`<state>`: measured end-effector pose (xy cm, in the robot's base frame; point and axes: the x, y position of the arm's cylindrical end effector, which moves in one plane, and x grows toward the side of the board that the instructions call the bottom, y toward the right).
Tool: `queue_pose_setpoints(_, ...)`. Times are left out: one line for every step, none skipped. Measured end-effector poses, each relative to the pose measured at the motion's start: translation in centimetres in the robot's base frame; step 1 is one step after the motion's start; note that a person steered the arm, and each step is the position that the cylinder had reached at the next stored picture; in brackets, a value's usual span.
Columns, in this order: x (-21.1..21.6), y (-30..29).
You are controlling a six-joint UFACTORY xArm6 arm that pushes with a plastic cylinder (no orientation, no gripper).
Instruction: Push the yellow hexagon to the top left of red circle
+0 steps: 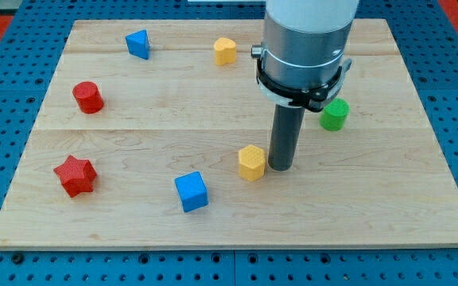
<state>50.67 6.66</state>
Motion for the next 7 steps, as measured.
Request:
queue_pose_setpoints(1.0, 1.4)
queue_pose_setpoints(1.2, -2.3)
queue_pose_setpoints(0.1, -7.0)
queue_pose_setpoints(-3.8, -12.3)
queue_pose_setpoints(-7.9, -17.7)
queue_pose_setpoints(-12.0, -22.3)
queue_pose_setpoints(-15.9, -24.8)
